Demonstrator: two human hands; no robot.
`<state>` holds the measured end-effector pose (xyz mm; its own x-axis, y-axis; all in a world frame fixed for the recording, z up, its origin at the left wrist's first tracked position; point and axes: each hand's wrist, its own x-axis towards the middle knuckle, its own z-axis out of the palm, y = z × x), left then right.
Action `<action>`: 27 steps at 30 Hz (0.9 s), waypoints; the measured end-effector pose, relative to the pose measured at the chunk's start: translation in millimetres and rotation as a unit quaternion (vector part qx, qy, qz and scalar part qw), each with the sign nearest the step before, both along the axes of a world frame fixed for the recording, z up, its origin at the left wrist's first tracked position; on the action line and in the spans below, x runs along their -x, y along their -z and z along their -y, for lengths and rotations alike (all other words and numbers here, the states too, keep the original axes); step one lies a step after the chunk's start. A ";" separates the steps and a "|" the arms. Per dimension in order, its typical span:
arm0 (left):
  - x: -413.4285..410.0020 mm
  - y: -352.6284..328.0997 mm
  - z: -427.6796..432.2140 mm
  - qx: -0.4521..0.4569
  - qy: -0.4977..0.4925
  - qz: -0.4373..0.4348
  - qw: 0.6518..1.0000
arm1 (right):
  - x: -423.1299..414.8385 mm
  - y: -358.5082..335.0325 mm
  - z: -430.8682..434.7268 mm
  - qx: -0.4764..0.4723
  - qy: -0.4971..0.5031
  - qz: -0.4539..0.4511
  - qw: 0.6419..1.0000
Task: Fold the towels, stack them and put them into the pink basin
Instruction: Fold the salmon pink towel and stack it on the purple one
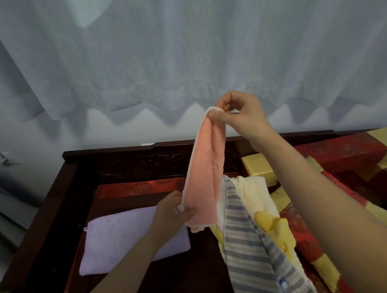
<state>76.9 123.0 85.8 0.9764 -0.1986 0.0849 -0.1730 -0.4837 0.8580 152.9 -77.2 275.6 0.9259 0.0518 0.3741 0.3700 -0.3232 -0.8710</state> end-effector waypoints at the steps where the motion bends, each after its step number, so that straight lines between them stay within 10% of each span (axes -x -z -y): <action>1: 1.3 -2.4 -8.0 0.014 -0.001 -0.011 1.000 | -2.7 0.6 8.1 -0.004 0.009 -0.002 1.000; 8: -27.7 -83.7 -80.4 0.151 -0.032 -0.012 0.988 | -13.3 29.8 76.6 -0.017 0.039 -0.103 0.994; 17: -79.7 -135.6 -109.4 -0.287 0.112 0.139 0.941 | -9.2 59.0 83.4 -0.021 0.050 -0.169 0.984; 27: -89.4 -143.7 -98.5 -0.185 -0.008 0.187 0.965 | -10.0 55.8 94.6 -0.062 0.043 -0.145 0.987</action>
<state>166.3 221.5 229.5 0.8940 -0.2686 0.3586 -0.4276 -0.7505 0.5039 162.9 -171.8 219.8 0.9939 -0.0616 0.0913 0.0751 -0.2269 -0.9710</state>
